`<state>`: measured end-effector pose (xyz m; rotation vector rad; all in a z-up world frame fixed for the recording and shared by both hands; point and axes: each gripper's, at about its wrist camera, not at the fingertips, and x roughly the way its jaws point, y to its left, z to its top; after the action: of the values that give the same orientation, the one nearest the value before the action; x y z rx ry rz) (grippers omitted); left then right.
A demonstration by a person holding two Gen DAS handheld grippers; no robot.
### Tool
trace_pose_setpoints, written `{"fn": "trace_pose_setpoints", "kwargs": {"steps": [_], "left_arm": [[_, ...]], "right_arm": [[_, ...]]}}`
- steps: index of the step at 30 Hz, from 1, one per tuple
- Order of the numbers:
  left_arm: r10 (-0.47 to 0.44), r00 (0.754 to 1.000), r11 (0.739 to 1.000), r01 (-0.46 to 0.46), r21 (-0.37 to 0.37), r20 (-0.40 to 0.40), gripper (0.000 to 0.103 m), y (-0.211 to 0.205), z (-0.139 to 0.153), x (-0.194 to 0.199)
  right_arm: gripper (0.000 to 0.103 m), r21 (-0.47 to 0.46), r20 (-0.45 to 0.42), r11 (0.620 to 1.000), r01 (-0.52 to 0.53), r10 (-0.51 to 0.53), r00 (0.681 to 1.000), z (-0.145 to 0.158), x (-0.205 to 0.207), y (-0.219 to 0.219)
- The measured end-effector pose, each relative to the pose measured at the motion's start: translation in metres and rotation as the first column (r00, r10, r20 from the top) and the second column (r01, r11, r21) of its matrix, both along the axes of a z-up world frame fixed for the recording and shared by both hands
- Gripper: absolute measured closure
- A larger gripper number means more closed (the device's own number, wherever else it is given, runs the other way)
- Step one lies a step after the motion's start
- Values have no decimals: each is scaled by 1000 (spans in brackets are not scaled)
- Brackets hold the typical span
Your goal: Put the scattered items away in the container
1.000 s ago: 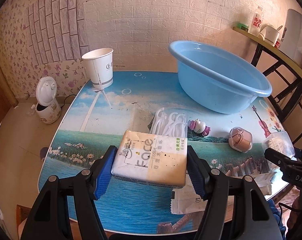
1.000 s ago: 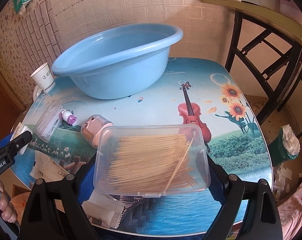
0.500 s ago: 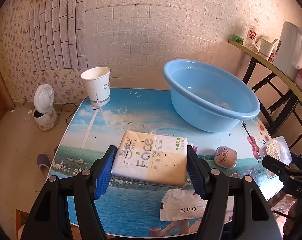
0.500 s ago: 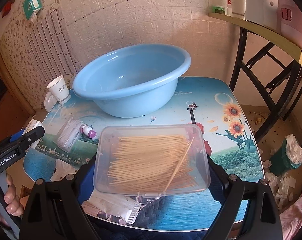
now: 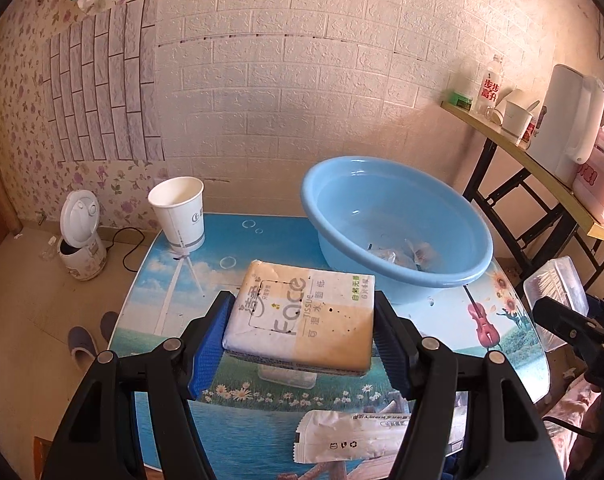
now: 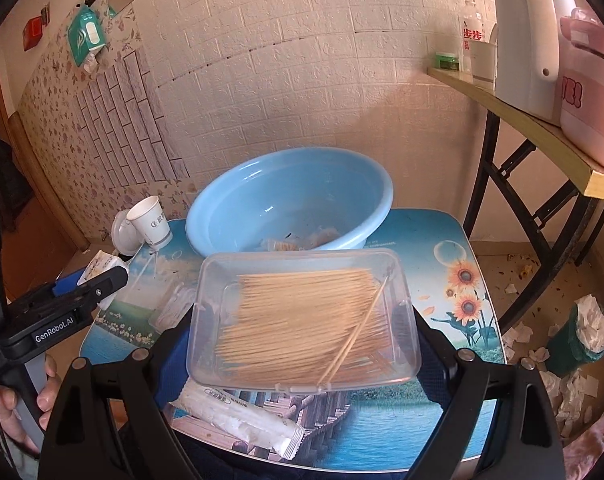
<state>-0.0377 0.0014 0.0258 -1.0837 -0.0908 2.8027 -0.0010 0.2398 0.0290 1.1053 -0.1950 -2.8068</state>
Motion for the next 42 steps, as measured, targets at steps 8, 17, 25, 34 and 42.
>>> {"fn": "trace_pose_setpoints", "kwargs": {"steps": [8, 17, 25, 34, 42], "left_arm": [[-37, 999, 999, 37, 7, -25, 38, 21, 18, -19], [-88, 996, 996, 88, -1, -21, 38, 46, 22, -54], [-113, 993, 994, 113, -7, 17, 38, 63, 6, -85], [-124, 991, 992, 125, -31, 47, 38, 75, -14, -103], [-146, 987, 988, 149, -44, 60, 38, 86, -25, -115]], "right_arm": [[10, -12, -8, 1000, -21, 21, 1000, 15, -24, 1], [10, 9, 9, 998, -59, 59, 998, 18, -61, 4], [10, 6, 35, 998, -62, 62, 997, 7, -91, 12], [10, 1, 51, 999, -53, 53, 997, -9, -112, 17], [10, -20, 61, 998, -57, 58, 996, -20, -123, 25]]}}
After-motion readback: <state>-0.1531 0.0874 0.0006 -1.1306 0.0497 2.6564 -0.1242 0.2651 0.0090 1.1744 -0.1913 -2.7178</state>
